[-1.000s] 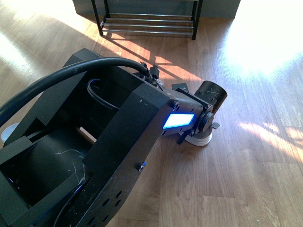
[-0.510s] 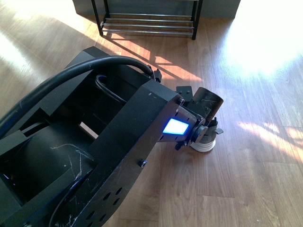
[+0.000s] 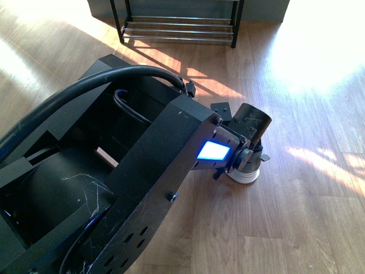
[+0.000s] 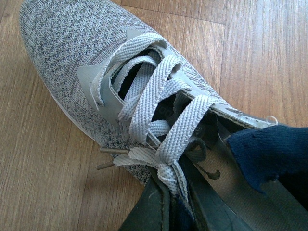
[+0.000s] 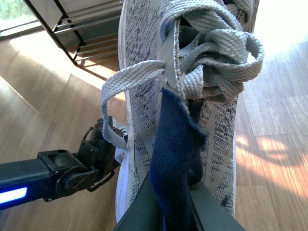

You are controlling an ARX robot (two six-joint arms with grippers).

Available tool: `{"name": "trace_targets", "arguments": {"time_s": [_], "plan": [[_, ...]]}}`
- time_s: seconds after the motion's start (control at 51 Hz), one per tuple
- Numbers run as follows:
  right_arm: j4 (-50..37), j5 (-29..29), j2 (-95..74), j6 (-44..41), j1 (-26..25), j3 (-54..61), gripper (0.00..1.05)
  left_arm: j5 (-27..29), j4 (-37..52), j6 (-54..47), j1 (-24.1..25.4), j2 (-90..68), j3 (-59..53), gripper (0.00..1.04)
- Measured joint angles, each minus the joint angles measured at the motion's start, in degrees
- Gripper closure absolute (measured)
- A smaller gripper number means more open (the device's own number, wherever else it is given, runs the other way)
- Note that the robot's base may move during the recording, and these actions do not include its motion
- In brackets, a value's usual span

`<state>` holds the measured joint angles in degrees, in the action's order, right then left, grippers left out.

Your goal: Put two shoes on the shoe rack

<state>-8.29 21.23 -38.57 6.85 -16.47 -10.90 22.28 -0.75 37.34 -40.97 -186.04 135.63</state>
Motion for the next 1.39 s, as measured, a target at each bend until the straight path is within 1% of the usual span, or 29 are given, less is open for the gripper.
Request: {"name": "trace_targets", "arguments": {"time_s": [0.059,0.078,0.098,0.118,0.137,0.176,0.216,0.235,0.255,0.314,0.353,0.431,0.49,0.608,0.824,1.098,1.392], "plan": [[0.0,0.0,0.0,0.0,0.0,0.0,1.03,0.72,0.72,-0.79,-0.02,-0.02,-0.13,1.03],[0.0,0.0,0.0,0.0,0.0,0.0,1.03,2.49,4.96,-2.16,0.04,-0.09,-1.49,1.03],[0.0,0.0,0.0,0.0,0.0,0.0,1.03,4.37,11.39,-4.5,0.04,0.11,-4.0,1.03],[0.0,0.0,0.0,0.0,0.0,0.0,1.03,7.54,17.51,-7.26,0.07,0.66,-7.15,1.03],[0.0,0.02,0.0,0.0,0.0,0.0,1.03,8.96,21.24,-9.92,0.07,1.18,-9.49,1.03],[0.0,0.0,0.0,0.0,0.0,0.0,1.03,12.17,33.53,-14.12,0.2,2.78,-17.11,1.03],[0.0,0.0,0.0,0.0,0.0,0.0,1.03,12.31,44.13,-20.31,0.92,4.85,-24.55,1.03],[0.0,-0.02,0.0,0.02,0.0,0.0,1.03,12.04,47.74,-21.99,1.42,6.1,-27.76,1.03],[0.0,-0.02,0.0,0.02,-0.02,0.0,1.03,11.41,53.42,-24.48,2.25,8.39,-33.0,1.03],[0.0,-0.09,0.0,0.02,0.0,0.0,1.03,11.67,62.12,-27.82,3.52,12.35,-40.72,1.03],[0.0,0.02,0.0,0.0,0.0,0.0,1.03,12.41,69.88,-30.03,4.79,15.89,-46.9,1.03],[0.0,0.0,0.0,0.0,0.0,0.0,1.03,14.4,78.9,-31.41,6.36,19.04,-53.02,1.03],[0.0,0.02,0.0,0.02,0.0,0.0,1.03,15.12,80.46,-31.61,6.93,19.21,-53.75,1.03],[0.0,0.0,0.0,0.02,0.0,0.0,1.03,15.19,80.46,-31.56,7.48,19.1,-55.39,1.03],[0.0,-0.02,0.0,0.0,0.0,0.0,1.03,10.71,80.46,-31.56,7.37,19.1,-58.05,1.03],[0.0,0.0,0.0,0.0,0.0,0.0,1.03,10.21,80.46,-31.67,7.67,19.1,-61.37,1.03],[0.0,0.0,0.0,0.0,0.0,0.0,1.03,6.95,80.46,-31.67,7.67,19.1,-64.89,1.03]]}}
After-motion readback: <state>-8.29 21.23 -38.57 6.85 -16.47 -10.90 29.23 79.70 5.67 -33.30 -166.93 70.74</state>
